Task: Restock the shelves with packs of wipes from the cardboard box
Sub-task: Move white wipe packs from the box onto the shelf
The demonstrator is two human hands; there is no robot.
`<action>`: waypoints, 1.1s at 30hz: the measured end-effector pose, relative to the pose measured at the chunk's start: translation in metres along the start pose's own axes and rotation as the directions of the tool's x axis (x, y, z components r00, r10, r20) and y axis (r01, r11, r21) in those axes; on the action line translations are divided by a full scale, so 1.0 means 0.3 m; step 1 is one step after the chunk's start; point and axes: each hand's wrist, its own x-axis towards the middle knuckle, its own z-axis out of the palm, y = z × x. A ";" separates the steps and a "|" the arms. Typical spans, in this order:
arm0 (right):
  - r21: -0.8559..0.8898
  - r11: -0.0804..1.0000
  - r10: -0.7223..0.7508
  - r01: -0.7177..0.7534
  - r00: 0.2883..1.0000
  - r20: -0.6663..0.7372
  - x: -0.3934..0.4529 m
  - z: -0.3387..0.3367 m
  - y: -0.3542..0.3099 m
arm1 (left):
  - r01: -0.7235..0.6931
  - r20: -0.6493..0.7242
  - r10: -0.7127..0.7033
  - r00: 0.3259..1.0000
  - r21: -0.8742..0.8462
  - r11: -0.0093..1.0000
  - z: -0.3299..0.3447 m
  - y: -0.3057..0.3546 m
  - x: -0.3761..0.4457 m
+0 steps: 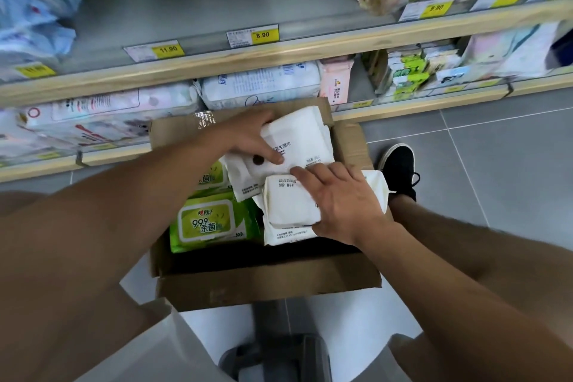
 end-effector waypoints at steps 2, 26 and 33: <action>0.002 1.000 -0.011 0.011 1.000 -0.008 -0.005 0.002 -0.003 | 0.049 0.060 -0.041 0.997 -0.139 0.989 -0.007 -0.027 -0.005; 0.222 0.914 0.351 -0.340 0.936 -0.011 0.026 -0.037 -0.074 | 0.119 -0.402 -0.238 0.884 -0.298 0.947 -0.022 -0.119 -0.363; 0.487 0.789 0.511 -0.374 0.839 -0.184 0.086 -0.155 -0.092 | 0.073 -0.562 -0.326 0.760 -0.424 0.903 -0.164 -0.145 -0.498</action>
